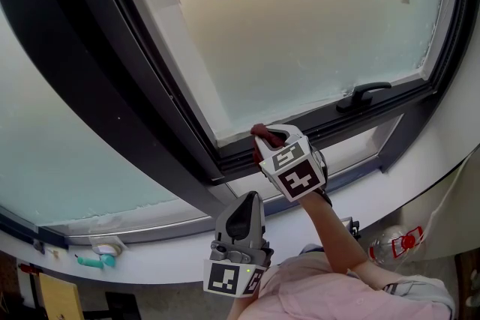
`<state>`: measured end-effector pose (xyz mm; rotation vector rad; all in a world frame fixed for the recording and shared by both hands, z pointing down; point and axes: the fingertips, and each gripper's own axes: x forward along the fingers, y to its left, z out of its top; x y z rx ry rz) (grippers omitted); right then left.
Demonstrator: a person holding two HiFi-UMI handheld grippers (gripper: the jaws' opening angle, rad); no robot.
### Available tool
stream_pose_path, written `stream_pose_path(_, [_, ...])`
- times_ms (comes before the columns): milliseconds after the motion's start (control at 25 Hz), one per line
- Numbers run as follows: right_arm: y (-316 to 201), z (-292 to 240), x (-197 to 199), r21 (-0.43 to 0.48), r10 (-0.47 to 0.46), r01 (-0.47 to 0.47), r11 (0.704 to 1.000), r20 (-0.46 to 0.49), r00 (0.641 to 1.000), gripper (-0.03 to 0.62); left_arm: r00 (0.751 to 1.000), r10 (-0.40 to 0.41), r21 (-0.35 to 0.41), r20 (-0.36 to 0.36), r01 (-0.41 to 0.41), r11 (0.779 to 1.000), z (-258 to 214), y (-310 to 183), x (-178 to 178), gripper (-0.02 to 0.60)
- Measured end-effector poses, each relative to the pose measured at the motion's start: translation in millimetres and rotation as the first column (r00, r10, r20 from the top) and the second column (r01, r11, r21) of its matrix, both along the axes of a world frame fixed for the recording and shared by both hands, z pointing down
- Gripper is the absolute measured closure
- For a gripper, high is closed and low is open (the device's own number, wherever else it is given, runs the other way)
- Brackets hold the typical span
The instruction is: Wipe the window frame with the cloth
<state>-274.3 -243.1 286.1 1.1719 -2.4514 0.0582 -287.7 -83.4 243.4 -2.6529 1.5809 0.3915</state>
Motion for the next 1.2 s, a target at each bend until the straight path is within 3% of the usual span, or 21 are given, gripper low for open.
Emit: stream_pose_path(1200, [-16,0,43,-0.017,0.115,-0.115,0.993,0.042,0.992,0.53,0.999,0.036,-0.008,-0.019,-0.036,0.999,4,-3,-11,0.581])
